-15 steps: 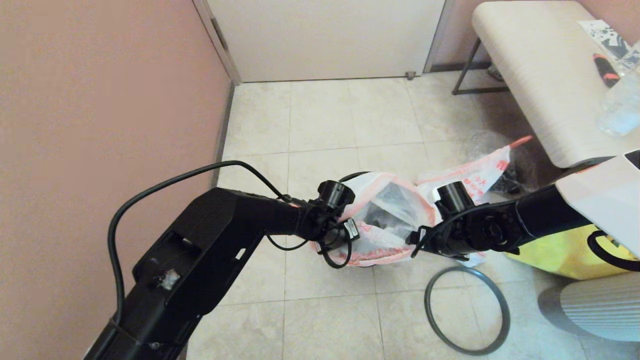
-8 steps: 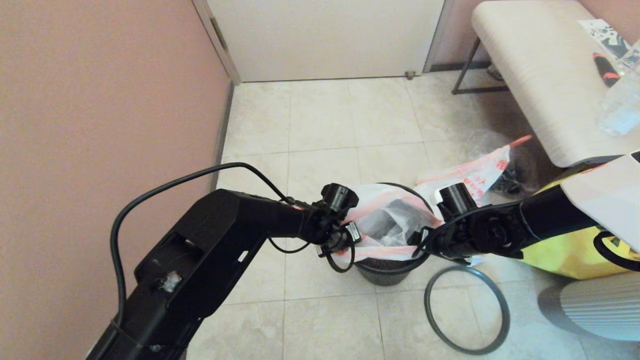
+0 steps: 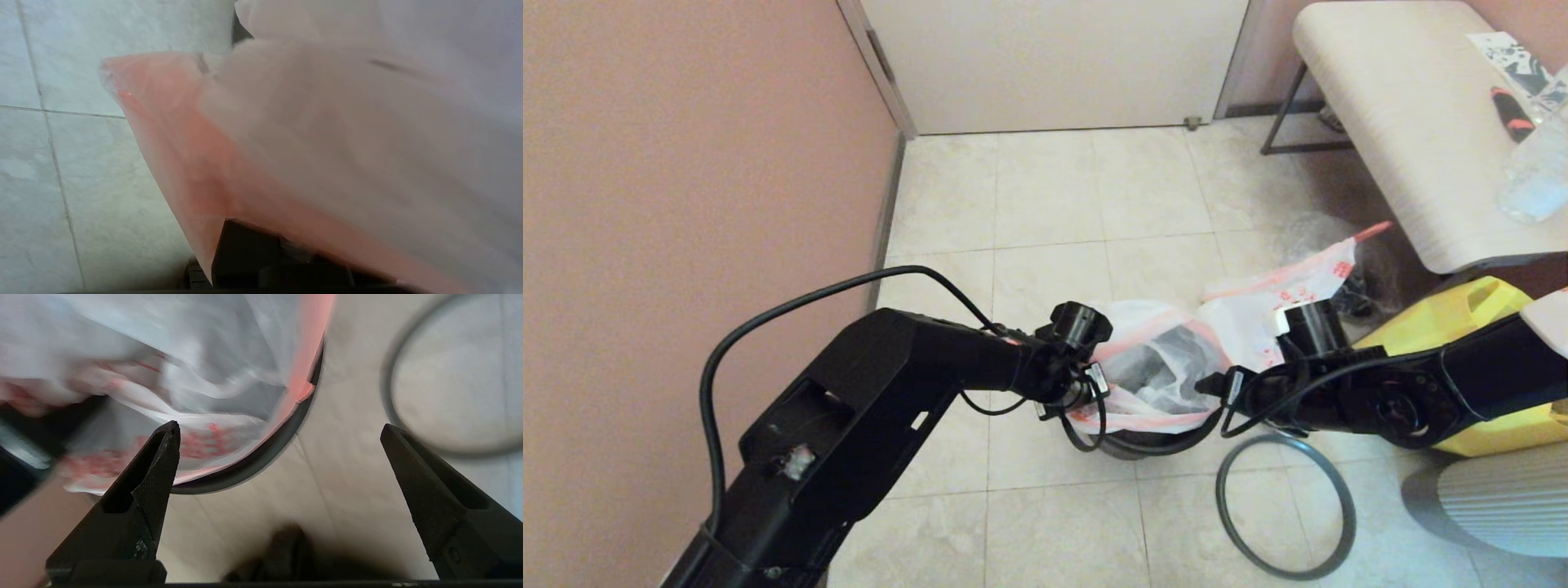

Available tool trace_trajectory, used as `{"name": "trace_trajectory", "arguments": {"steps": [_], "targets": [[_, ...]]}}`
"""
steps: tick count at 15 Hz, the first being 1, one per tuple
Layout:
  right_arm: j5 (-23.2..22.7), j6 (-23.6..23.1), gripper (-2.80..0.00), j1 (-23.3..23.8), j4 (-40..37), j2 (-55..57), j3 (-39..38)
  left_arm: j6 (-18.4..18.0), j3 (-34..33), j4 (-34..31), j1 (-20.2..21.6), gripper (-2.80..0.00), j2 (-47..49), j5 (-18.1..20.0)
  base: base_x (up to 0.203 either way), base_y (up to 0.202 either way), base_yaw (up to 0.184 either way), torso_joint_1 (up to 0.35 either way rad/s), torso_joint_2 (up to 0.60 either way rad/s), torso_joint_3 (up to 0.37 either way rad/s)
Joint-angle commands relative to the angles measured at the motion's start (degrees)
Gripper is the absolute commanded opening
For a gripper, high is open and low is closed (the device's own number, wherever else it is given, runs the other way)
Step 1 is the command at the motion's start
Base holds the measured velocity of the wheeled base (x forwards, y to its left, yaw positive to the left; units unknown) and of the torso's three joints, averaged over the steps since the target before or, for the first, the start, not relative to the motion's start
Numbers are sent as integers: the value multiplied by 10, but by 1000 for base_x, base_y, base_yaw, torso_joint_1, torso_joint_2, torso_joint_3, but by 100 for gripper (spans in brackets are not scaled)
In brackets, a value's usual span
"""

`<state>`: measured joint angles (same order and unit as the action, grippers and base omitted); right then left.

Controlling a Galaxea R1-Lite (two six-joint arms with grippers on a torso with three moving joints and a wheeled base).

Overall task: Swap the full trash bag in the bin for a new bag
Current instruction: Put the new garbage bag on the trash can

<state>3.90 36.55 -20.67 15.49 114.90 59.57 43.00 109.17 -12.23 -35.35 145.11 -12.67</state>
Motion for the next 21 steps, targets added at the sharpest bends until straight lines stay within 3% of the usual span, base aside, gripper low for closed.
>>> {"name": "trace_trajectory", "arguments": {"steps": [1, 4, 6, 13, 16, 21], "targets": [[0, 1, 0, -19, 12, -14, -2, 2, -14, 4, 18, -280, -25, 3, 0, 0, 0, 0, 0, 0], [1, -4, 0, -48, -1, -6, 41, 2, -60, 25, 54, -280, -59, 28, 0, 0, 0, 0, 0, 0], [3, -7, 0, -61, -59, 6, 104, 2, -77, 55, 78, -280, -64, 32, 0, 0, 0, 0, 0, 0], [7, 64, 0, -88, -362, 164, 523, 22, -76, 96, 125, -280, -63, 107, 0, 0, 0, 0, 0, 0], [8, 78, 0, -116, -351, 212, 546, 37, -74, 96, 138, -280, -62, 139, 0, 0, 0, 0, 0, 0], [25, 78, 0, -104, -327, 218, 546, 44, -72, 96, 132, -280, -62, 143, 0, 0, 0, 0, 0, 0]]}}
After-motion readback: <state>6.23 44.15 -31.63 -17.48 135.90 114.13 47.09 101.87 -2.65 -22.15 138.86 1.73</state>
